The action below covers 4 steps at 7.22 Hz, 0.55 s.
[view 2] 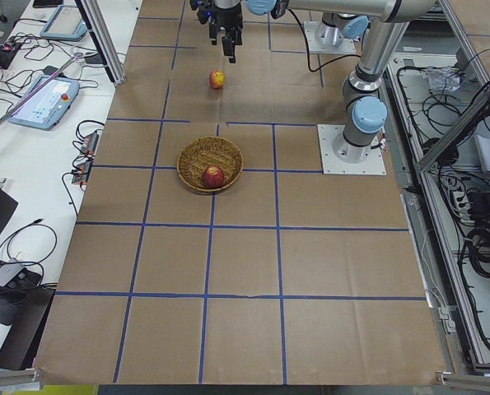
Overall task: Transfer apple from basket to plate
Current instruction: 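Move the right gripper toward the apple while the left gripper returns above the basket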
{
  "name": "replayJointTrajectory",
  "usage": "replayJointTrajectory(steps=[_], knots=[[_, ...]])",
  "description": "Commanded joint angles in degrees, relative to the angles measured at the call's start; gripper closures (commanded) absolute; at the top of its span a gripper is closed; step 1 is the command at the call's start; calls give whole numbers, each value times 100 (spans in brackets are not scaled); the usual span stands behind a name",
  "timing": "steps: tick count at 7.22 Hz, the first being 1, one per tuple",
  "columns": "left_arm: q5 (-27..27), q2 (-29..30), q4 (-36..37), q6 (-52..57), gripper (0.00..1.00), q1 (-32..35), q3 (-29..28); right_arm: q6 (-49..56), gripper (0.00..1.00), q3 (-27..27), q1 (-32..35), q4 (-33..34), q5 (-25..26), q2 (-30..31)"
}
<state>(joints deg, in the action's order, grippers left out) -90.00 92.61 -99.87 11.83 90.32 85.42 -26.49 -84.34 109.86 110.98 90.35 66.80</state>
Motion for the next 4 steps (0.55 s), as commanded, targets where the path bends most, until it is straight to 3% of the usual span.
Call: replayJointTrajectory(steps=[1,4], knots=[[-9,-24,73,-23,1,-32,71,-93,1,-152,193,842,17,-508],[-9,-24,134,-49,1,-23,80,-295,1,-275,413,1355,26,-1010]])
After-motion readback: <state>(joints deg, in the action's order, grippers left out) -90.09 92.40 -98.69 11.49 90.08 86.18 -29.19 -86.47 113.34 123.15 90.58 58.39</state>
